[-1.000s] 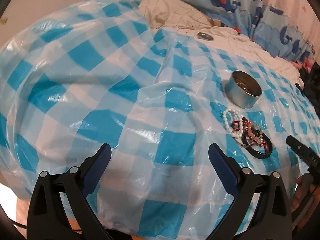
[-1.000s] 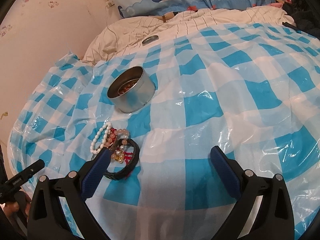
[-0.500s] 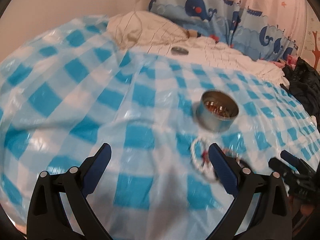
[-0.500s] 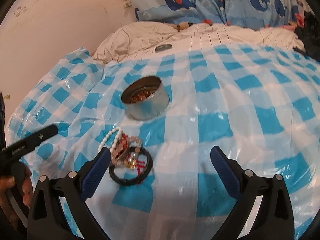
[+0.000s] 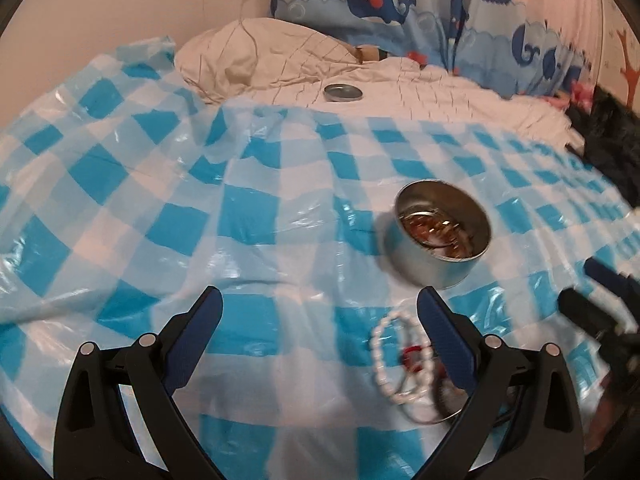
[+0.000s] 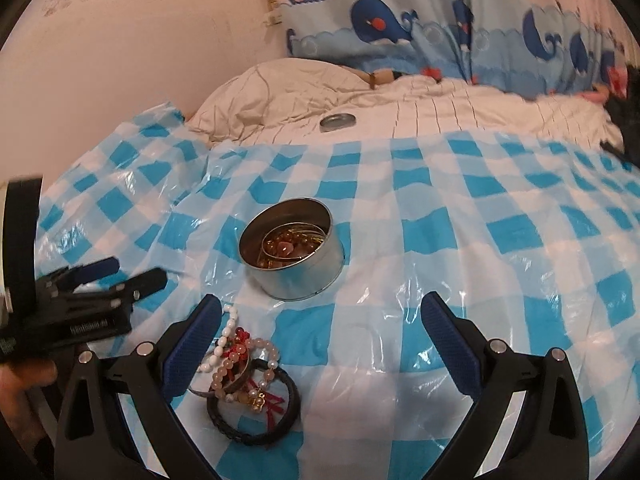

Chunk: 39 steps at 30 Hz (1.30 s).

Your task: Organize jewelry

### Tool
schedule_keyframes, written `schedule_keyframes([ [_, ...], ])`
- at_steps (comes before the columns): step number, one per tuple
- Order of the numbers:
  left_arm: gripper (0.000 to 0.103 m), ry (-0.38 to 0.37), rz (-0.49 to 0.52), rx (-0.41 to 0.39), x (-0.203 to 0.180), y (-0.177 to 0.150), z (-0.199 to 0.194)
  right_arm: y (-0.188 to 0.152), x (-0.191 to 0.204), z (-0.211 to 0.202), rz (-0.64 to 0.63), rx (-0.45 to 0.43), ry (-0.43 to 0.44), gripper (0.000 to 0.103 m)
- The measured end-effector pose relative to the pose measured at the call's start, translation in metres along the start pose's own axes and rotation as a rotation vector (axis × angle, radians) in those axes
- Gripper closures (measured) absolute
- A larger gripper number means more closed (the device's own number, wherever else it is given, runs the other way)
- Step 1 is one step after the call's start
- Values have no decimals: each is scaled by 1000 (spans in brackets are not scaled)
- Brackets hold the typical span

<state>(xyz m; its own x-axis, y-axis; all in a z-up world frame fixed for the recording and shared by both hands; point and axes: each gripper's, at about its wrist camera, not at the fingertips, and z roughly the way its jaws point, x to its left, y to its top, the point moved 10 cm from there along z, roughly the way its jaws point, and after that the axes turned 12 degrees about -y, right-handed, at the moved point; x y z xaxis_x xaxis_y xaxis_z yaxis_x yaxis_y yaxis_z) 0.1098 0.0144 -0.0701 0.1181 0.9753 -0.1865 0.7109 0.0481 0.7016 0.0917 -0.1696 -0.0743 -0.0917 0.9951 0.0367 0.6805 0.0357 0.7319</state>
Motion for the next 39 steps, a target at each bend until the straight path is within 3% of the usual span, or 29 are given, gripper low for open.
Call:
schedule_keyframes([
  [5, 9, -39, -21, 11, -5, -1, 4, -8, -4, 9, -7, 31, -8, 7],
  [8, 9, -60, -31, -58, -1, -1, -12, -7, -10, 8, 29, 31, -3, 7],
  [16, 8, 29, -58, -110, 41, -39, -95, -15, -10, -14, 59, 16, 9, 7],
  [21, 8, 106, -91, -85, 71, -72, -131, -18, -14, -21, 81, 0, 2, 7],
  [24, 8, 77, -181, -137, 83, -77, -149, -27, -24, -21, 117, 21, -4, 7],
  [29, 8, 61, -274, -151, 96, -81, -149, -35, -38, -25, 167, 32, -18, 7],
  [39, 8, 71, -148, -84, 65, -83, -129, -47, -35, -23, 149, 56, -23, 7],
])
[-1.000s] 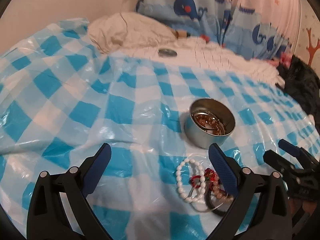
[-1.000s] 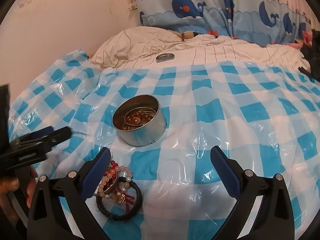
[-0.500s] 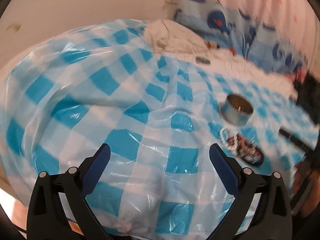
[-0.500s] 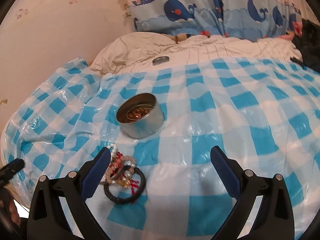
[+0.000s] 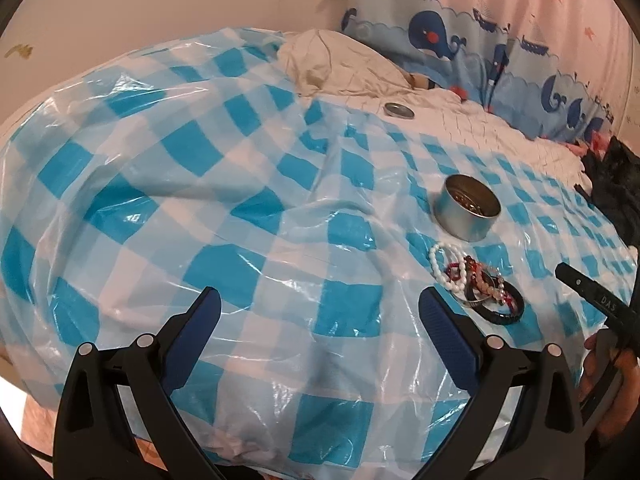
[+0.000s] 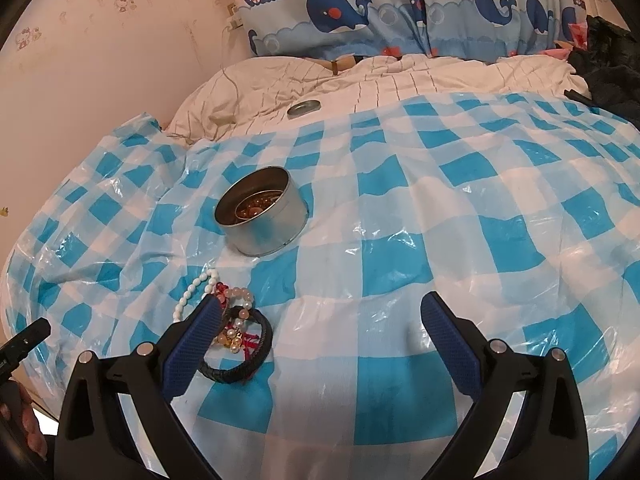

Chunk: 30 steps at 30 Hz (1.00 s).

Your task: Organize jewelry

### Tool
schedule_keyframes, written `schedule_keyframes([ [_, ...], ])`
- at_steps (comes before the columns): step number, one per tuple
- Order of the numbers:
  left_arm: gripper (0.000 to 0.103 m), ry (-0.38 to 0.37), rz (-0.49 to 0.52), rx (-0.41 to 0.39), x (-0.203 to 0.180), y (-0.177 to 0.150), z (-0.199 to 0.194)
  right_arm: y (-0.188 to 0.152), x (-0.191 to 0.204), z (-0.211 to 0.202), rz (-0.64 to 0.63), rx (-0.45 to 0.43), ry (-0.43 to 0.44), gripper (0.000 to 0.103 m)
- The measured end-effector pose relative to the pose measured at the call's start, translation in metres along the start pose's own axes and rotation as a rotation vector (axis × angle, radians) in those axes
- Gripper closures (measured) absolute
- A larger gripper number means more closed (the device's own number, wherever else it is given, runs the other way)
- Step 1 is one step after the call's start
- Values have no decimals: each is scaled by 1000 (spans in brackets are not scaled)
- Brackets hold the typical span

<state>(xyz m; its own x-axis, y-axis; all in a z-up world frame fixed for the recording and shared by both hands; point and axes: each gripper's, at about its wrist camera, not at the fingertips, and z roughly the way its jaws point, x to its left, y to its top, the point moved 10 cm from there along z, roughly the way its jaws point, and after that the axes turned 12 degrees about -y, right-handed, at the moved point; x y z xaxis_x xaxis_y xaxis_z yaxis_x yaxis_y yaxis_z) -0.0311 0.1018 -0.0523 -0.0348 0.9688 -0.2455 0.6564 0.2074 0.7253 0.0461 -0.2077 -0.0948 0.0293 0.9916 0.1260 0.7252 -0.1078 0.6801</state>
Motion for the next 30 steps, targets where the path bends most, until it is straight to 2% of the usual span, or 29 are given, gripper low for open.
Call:
schedule_keyframes([
  [30, 8, -16, -29, -3, 2, 1, 4, -4, 6, 4, -9, 14, 6, 7],
])
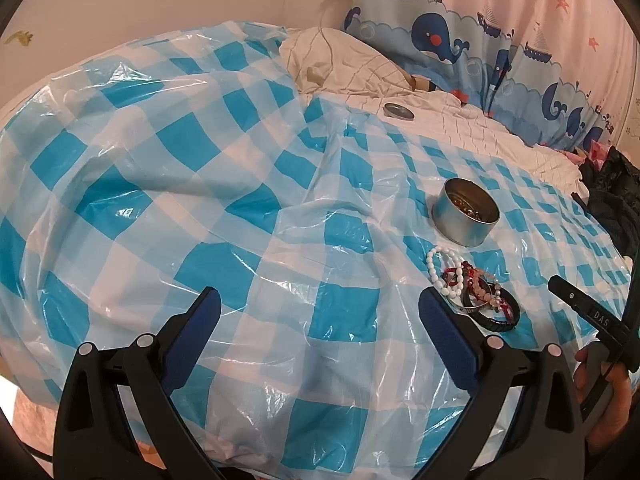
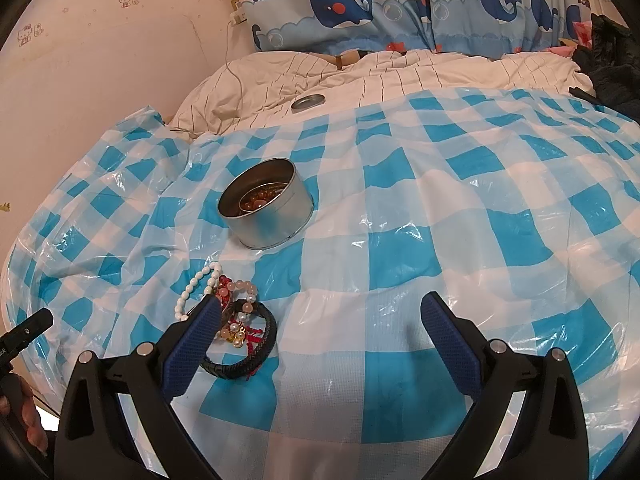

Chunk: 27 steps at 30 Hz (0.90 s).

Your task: Organize jewelry

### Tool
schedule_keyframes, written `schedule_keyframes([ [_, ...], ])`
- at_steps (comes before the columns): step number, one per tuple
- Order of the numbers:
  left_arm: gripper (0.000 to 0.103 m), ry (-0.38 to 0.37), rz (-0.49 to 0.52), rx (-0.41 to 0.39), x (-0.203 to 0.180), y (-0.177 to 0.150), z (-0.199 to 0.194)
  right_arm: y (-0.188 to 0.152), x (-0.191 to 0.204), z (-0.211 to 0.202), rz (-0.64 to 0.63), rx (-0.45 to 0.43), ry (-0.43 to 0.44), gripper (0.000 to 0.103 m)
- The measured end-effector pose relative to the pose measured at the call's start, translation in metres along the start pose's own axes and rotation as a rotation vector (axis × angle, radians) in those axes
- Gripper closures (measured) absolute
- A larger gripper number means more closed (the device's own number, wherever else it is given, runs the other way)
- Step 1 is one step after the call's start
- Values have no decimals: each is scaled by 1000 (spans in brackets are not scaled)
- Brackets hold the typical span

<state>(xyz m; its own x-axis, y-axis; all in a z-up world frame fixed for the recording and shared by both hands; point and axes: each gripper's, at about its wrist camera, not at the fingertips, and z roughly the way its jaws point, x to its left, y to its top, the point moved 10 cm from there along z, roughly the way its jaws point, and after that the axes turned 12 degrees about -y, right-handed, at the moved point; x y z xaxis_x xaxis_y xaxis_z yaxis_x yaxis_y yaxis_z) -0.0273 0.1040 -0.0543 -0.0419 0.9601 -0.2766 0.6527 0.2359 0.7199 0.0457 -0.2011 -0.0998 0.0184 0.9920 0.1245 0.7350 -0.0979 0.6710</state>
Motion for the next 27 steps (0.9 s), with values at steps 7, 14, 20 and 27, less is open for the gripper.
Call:
schedule_keyframes([
  [7, 8, 0, -1, 0, 0, 0, 0, -2, 0, 1, 0, 2, 1, 7],
  [14, 8, -1, -1, -1, 0, 0, 0, -2, 0, 1, 0, 2, 1, 7],
  [20, 8, 0, -1, 0, 0, 0, 0, -2, 1, 1, 1, 3, 2, 7],
  [27, 8, 0, 3, 2, -3, -2, 2, -9, 3, 3, -2, 9, 0, 7],
])
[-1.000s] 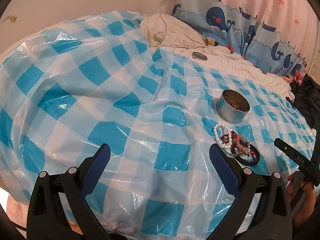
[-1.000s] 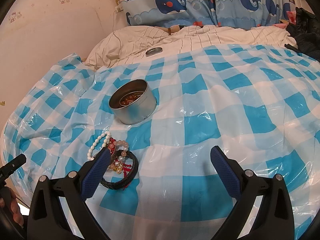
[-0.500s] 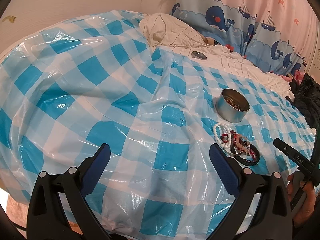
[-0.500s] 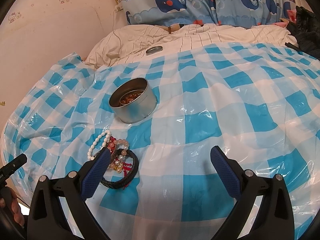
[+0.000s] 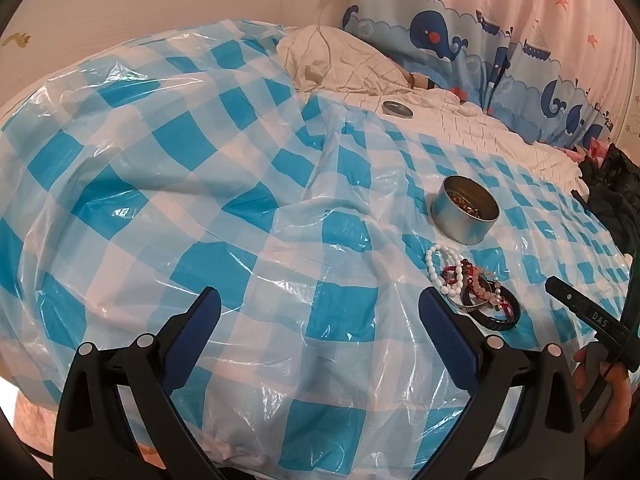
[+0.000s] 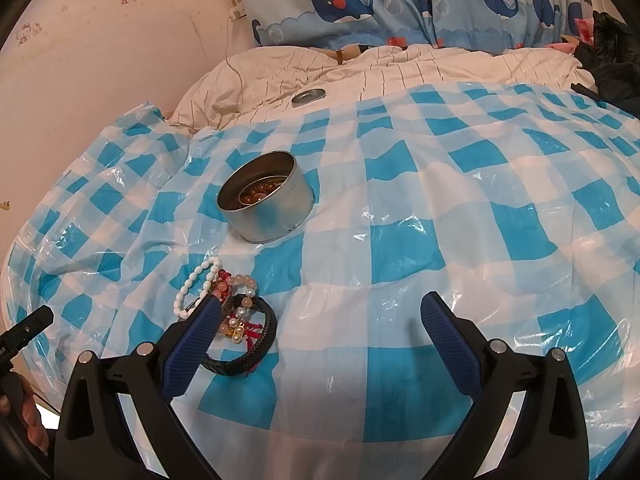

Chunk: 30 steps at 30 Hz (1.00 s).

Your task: Organize jewelry

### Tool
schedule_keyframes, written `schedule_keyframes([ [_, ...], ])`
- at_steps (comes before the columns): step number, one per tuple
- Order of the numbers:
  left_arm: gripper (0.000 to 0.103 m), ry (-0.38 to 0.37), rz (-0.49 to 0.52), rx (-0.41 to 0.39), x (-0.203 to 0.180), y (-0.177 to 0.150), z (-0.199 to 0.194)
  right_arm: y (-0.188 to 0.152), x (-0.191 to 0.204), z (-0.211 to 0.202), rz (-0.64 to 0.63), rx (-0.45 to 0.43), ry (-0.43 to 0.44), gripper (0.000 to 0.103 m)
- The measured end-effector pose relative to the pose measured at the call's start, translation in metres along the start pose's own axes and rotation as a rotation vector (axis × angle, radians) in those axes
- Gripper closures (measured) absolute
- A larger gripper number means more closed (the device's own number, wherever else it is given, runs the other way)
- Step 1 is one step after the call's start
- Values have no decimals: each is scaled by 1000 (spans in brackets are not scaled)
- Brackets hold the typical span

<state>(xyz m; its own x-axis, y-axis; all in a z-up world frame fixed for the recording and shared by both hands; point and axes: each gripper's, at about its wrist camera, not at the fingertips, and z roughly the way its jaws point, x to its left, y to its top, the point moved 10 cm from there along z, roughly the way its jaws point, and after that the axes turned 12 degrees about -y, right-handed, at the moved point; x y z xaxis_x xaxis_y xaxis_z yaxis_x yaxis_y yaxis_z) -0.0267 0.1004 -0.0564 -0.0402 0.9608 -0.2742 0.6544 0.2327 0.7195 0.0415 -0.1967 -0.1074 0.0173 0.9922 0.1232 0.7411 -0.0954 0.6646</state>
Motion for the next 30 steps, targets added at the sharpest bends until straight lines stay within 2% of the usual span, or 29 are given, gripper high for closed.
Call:
schedule_keyframes([
  [30, 8, 3, 10, 24, -4, -5, 8, -5, -4, 5, -1, 18, -4, 7],
])
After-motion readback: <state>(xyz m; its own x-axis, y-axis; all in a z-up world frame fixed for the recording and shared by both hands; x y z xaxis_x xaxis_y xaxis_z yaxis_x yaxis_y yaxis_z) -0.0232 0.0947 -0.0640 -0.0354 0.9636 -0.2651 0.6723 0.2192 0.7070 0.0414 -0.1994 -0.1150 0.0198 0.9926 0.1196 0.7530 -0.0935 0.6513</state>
